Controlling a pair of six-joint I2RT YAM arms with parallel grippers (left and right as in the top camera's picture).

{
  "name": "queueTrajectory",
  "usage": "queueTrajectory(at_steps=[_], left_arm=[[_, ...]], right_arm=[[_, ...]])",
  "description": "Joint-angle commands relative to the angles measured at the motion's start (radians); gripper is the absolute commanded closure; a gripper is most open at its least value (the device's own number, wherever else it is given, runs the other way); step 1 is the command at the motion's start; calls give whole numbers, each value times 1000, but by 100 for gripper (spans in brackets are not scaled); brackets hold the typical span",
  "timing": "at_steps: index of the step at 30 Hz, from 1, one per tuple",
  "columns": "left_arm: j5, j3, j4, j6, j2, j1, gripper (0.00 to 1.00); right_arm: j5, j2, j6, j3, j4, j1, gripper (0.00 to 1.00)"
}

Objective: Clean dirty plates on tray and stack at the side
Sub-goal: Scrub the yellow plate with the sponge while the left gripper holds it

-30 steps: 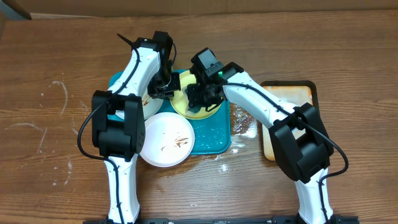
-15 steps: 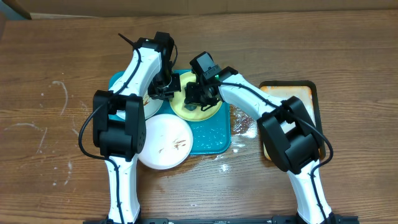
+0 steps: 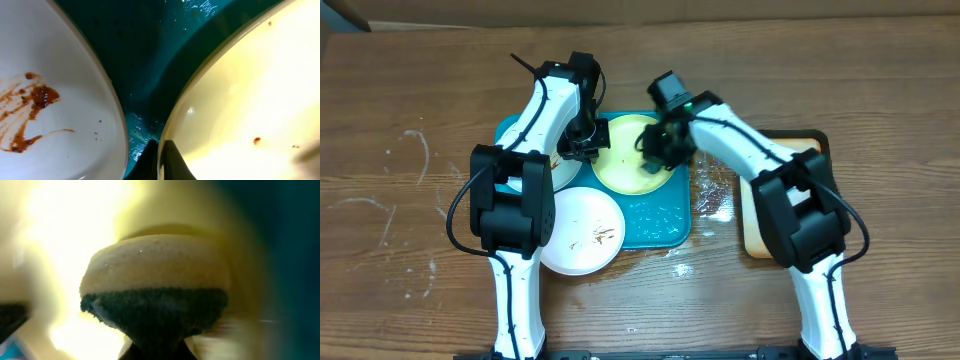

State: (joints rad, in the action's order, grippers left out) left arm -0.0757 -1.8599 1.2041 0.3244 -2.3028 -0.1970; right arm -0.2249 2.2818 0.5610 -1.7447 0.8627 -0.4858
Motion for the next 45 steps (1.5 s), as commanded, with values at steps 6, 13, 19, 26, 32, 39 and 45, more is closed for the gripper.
queueTrajectory(at_steps=[6, 13, 19, 26, 32, 39, 45], left_arm=[[58, -18, -4, 23, -14, -9, 96], [58, -18, -4, 23, -14, -9, 96], [57, -18, 1, 19, -14, -9, 96], [56, -18, 4, 13, -14, -11, 96], [57, -18, 18, 12, -14, -23, 96], [57, -18, 24, 13, -14, -29, 96], [58, -18, 21, 13, -14, -28, 96]], right_arm=[[232, 73, -156, 29, 63, 59, 96], [-100, 73, -232, -102, 16, -23, 96], [-133, 76, -72, -128, -76, -79, 96], [-135, 83, 74, -127, -127, -88, 96], [-38, 84, 142, -127, -213, -62, 96], [130, 85, 190, -127, -127, -32, 96], [245, 109, 108, -126, 26, -73, 96]])
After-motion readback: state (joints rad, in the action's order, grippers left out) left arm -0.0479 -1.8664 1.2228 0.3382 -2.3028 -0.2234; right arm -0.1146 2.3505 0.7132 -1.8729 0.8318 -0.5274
